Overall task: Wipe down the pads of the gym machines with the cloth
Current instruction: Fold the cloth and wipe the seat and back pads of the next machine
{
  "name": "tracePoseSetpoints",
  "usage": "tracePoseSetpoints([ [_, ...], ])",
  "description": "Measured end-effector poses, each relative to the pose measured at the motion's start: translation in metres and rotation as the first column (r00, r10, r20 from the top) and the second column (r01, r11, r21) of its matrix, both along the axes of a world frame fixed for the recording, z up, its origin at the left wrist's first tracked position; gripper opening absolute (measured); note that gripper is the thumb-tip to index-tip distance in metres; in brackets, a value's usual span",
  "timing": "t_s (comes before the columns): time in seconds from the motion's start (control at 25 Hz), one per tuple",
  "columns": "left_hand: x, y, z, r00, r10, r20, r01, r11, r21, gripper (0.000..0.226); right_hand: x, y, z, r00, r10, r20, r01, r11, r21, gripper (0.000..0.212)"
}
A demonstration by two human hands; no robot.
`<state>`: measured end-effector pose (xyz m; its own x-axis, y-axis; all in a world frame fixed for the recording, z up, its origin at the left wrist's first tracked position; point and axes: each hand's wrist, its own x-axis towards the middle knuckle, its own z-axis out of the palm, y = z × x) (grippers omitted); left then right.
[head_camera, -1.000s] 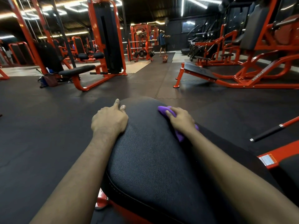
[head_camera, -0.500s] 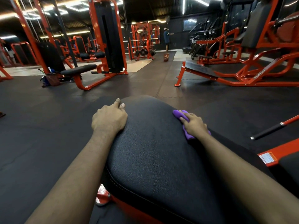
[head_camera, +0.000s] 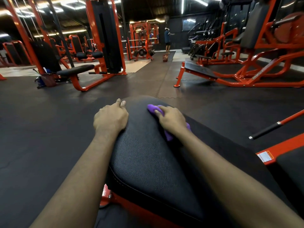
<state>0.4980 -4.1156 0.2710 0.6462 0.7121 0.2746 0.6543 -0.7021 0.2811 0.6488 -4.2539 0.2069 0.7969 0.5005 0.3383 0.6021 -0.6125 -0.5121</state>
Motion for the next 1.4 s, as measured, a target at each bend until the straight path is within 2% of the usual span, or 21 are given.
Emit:
tracePoseSetpoints([
  [0.12, -0.003, -0.001, 0.002, 1.000, -0.025, 0.015, 0.025, 1.000, -0.016, 0.059, -0.054, 0.010, 0.010, 0.998, 0.028, 0.058, -0.028, 1.000, 0.000, 0.041],
  [0.4, -0.010, -0.006, 0.004, 0.999, -0.027, 0.017, 0.028, 0.998, -0.048, 0.064, -0.159, -0.076, -0.022, 0.996, 0.028, 0.086, -0.027, 0.999, -0.020, 0.047],
  [0.6, -0.026, -0.008, 0.012, 0.991, -0.132, 0.033, 0.136, 0.971, -0.197, 0.068, -0.218, -0.126, -0.054, 0.992, 0.010, 0.128, -0.010, 1.000, -0.001, 0.052],
  [0.68, -0.036, -0.015, 0.001, 0.987, -0.155, -0.042, 0.144, 0.972, -0.188, 0.059, -0.216, -0.113, -0.052, 0.990, -0.044, 0.135, 0.046, 0.999, -0.013, 0.052],
  [0.76, -0.047, -0.029, -0.016, 0.983, -0.142, -0.113, 0.138, 0.990, -0.039, 0.054, -0.201, -0.093, -0.043, 0.986, -0.084, 0.145, 0.086, 0.996, -0.004, 0.049],
  [0.88, -0.052, -0.039, -0.027, 0.980, -0.141, -0.143, 0.155, 0.983, 0.094, 0.055, -0.156, -0.078, -0.037, 0.997, -0.074, 0.036, 0.074, 0.997, -0.025, 0.045],
  [1.0, -0.052, -0.038, -0.027, 0.972, -0.131, -0.195, 0.159, 0.978, 0.136, 0.059, -0.096, -0.087, -0.046, 0.979, -0.172, -0.110, 0.169, 0.985, -0.041, 0.046],
  [1.12, -0.054, -0.040, -0.030, 0.975, -0.137, -0.178, 0.169, 0.968, 0.184, 0.061, -0.041, -0.105, -0.066, 0.941, -0.270, -0.206, 0.260, 0.963, -0.075, 0.047],
  [1.28, -0.053, -0.041, -0.028, 0.978, -0.148, -0.145, 0.177, 0.962, 0.209, 0.063, 0.000, -0.129, -0.079, 0.847, -0.400, -0.351, 0.396, 0.914, -0.085, 0.046],
  [1.4, -0.050, -0.042, -0.025, 0.977, -0.150, -0.154, 0.182, 0.957, 0.224, 0.063, -0.025, -0.121, -0.066, 0.888, -0.326, -0.324, 0.338, 0.941, -0.021, 0.045],
])
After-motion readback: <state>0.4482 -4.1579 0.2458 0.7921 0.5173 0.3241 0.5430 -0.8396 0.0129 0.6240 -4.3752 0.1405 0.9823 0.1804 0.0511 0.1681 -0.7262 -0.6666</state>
